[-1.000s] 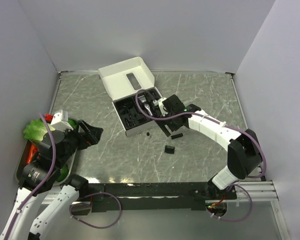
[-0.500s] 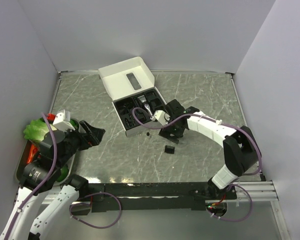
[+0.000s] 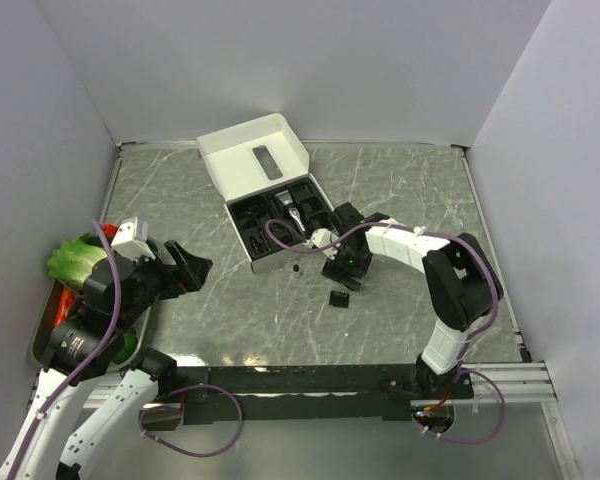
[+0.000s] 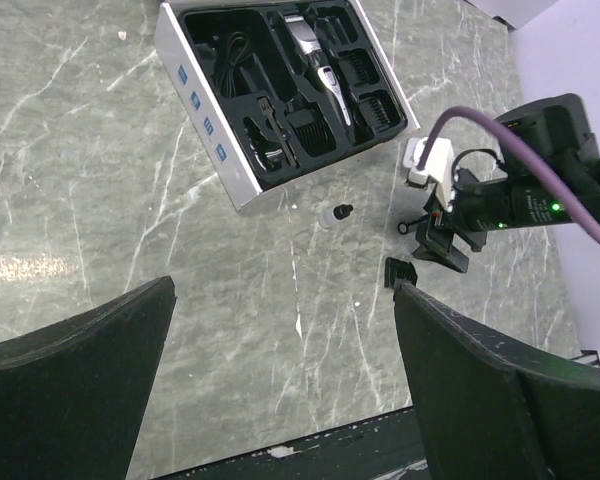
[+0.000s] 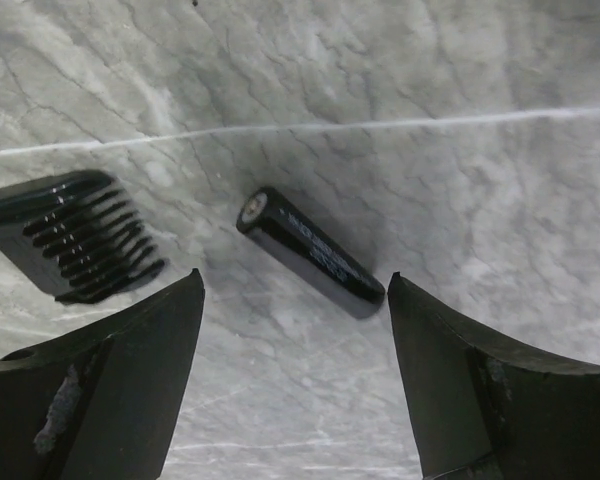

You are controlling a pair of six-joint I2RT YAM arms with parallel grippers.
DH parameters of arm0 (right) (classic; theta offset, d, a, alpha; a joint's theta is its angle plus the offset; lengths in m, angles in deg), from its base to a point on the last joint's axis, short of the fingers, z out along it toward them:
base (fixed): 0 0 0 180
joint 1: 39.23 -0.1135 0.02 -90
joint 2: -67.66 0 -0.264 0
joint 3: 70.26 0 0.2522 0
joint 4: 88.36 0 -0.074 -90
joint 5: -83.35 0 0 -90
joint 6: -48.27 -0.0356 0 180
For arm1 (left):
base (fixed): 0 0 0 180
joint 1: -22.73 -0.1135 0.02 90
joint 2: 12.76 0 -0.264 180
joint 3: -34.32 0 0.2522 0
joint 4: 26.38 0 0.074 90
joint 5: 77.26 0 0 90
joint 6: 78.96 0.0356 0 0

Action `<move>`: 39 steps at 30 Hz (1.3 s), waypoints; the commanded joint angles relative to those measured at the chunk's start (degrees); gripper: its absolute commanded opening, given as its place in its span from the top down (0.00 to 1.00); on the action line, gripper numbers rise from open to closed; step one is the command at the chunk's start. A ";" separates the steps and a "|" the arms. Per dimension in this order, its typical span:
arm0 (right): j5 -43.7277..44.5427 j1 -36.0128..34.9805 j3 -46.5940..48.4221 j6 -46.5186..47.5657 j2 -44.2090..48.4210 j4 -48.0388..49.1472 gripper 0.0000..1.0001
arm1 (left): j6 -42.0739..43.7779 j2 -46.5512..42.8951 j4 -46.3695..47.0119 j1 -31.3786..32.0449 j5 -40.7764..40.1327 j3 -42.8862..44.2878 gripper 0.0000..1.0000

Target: Sort the hair-cutting tools

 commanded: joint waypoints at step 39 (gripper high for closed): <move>4.25 -3.38 32.95 -18.90 -3.34 -4.52 0.85 | -2.66 4.72 3.33 0.09 -2.53 2.83 0.03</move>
